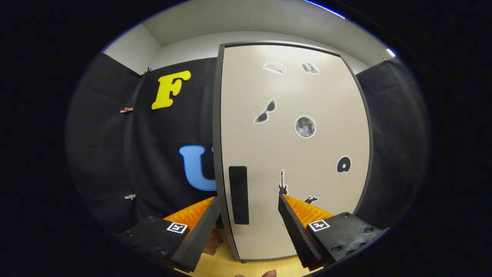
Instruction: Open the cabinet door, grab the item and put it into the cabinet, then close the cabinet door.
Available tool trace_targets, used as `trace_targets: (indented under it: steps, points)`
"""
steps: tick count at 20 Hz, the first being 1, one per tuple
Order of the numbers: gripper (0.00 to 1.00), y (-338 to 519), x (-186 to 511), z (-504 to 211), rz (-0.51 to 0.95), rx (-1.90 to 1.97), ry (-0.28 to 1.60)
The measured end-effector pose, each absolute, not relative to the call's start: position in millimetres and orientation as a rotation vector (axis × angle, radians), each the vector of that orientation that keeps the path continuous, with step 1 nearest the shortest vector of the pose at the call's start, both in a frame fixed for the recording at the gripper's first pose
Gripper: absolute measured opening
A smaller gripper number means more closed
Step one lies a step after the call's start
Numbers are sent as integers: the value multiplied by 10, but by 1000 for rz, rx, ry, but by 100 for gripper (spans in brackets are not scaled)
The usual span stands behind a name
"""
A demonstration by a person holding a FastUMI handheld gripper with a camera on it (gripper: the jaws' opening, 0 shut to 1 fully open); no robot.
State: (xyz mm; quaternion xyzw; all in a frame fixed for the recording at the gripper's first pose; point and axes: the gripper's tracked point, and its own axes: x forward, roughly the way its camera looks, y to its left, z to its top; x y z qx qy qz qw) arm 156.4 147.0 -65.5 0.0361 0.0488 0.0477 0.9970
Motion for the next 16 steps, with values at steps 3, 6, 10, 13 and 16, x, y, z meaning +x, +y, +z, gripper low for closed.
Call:
trace_targets:
  steps: [3, 6, 10, 13, 16]
  points:
    - [96, 1521, 1823, -802, 90, 68, 111]
    - [89, 1575, 2017, -905, 86, 56, 119]
    - [74, 1668, 2158, -975, 83, 65, 134]
    - [35, 1687, 2189, -985, 51, 37, 132]
    - [19, 1694, 2172, -1018, 66, 40, 159]
